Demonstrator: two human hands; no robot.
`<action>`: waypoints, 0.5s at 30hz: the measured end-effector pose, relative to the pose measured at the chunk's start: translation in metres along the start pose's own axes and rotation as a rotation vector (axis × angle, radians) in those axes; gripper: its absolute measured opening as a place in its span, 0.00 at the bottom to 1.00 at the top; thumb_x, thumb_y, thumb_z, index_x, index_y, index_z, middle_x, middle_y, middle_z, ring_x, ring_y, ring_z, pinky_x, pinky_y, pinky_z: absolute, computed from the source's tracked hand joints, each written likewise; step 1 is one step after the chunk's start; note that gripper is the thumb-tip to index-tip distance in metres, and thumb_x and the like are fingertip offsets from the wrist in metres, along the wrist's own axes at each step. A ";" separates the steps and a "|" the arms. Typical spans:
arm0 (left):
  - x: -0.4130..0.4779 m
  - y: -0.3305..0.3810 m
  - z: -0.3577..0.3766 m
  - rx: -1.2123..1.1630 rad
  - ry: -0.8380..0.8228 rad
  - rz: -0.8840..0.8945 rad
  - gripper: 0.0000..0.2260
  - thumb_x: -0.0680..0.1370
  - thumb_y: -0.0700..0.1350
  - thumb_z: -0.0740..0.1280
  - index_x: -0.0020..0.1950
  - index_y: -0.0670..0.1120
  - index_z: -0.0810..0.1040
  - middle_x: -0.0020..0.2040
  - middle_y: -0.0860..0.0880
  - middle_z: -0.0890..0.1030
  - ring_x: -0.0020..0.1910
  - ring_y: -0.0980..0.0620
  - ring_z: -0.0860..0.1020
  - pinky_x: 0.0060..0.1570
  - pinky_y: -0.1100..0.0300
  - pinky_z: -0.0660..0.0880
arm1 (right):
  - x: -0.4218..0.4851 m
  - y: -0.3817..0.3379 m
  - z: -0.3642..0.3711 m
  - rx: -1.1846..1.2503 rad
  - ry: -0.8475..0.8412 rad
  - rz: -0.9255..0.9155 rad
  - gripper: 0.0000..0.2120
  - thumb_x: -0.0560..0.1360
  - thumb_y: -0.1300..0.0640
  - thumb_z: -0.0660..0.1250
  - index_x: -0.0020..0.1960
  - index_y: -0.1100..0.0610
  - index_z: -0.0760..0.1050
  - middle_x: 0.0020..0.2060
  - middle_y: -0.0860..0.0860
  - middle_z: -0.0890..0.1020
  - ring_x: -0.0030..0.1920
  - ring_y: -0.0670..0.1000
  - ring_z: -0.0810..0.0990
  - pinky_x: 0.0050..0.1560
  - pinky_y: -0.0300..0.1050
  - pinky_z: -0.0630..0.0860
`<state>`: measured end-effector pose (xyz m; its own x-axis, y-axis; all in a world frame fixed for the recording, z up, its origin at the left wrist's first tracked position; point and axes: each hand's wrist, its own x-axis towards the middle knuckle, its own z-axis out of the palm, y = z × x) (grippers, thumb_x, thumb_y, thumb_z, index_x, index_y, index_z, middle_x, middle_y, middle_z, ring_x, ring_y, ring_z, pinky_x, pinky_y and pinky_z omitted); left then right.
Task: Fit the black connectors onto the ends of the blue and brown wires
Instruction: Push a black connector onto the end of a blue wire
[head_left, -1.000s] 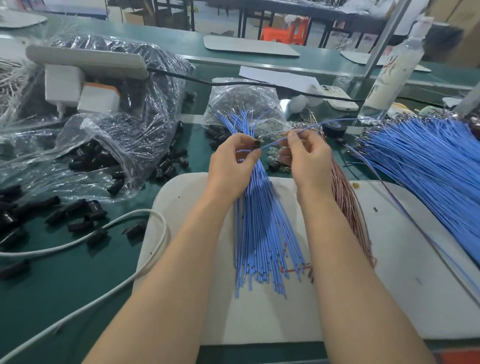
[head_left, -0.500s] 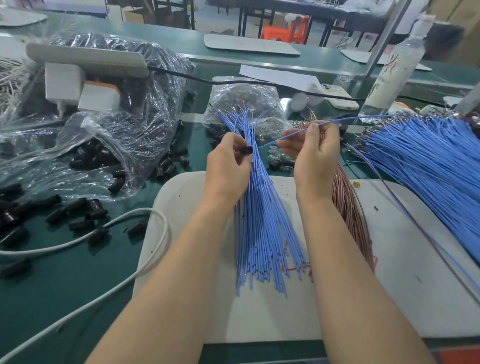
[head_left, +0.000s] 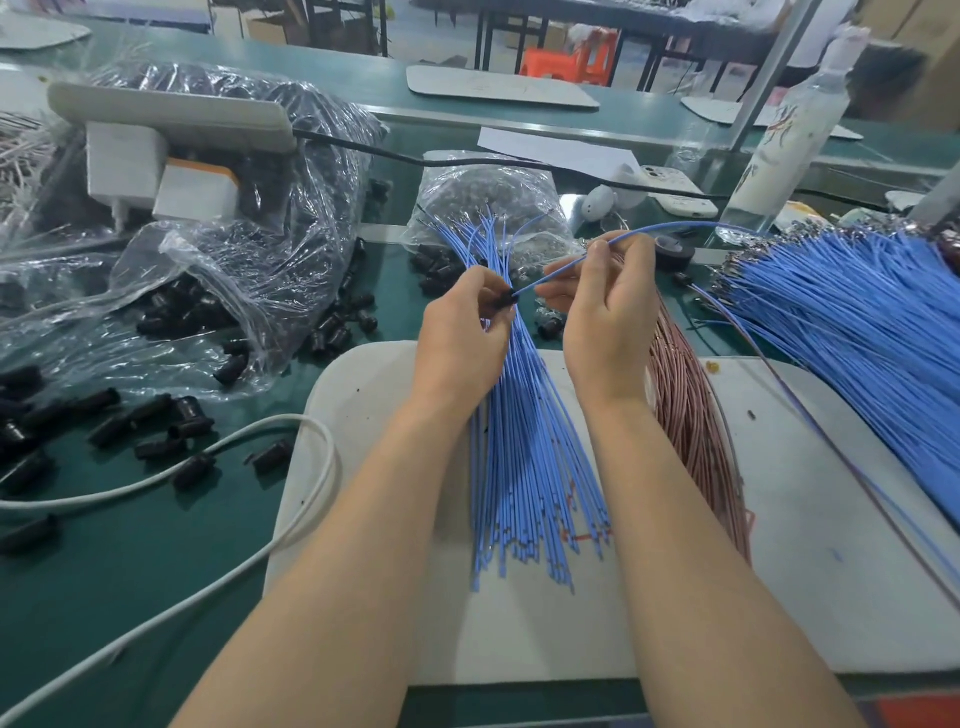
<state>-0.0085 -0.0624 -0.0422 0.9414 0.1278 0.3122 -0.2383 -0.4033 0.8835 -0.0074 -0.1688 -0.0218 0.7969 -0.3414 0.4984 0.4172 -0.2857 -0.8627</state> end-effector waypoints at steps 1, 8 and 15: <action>0.000 0.000 0.001 0.007 -0.007 0.003 0.06 0.77 0.38 0.66 0.48 0.49 0.75 0.38 0.60 0.77 0.42 0.57 0.77 0.46 0.69 0.73 | 0.000 0.001 0.000 -0.010 -0.004 -0.011 0.07 0.82 0.59 0.54 0.45 0.53 0.64 0.34 0.50 0.80 0.32 0.49 0.83 0.40 0.55 0.81; -0.002 0.004 0.000 0.086 -0.007 0.145 0.06 0.77 0.42 0.67 0.52 0.48 0.82 0.44 0.56 0.81 0.46 0.58 0.76 0.46 0.71 0.68 | 0.002 0.001 0.001 -0.048 -0.065 0.080 0.10 0.80 0.58 0.59 0.40 0.50 0.69 0.38 0.56 0.81 0.38 0.55 0.82 0.47 0.60 0.78; -0.004 0.011 0.000 0.064 0.032 0.243 0.07 0.78 0.44 0.66 0.54 0.47 0.81 0.43 0.59 0.79 0.48 0.53 0.77 0.50 0.65 0.71 | 0.003 -0.005 -0.002 0.081 -0.153 0.202 0.10 0.76 0.60 0.64 0.37 0.51 0.77 0.32 0.45 0.79 0.35 0.44 0.75 0.43 0.47 0.72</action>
<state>-0.0150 -0.0676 -0.0340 0.8501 0.0481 0.5244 -0.4400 -0.4820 0.7577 -0.0076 -0.1704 -0.0160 0.9218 -0.2429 0.3023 0.2720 -0.1507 -0.9504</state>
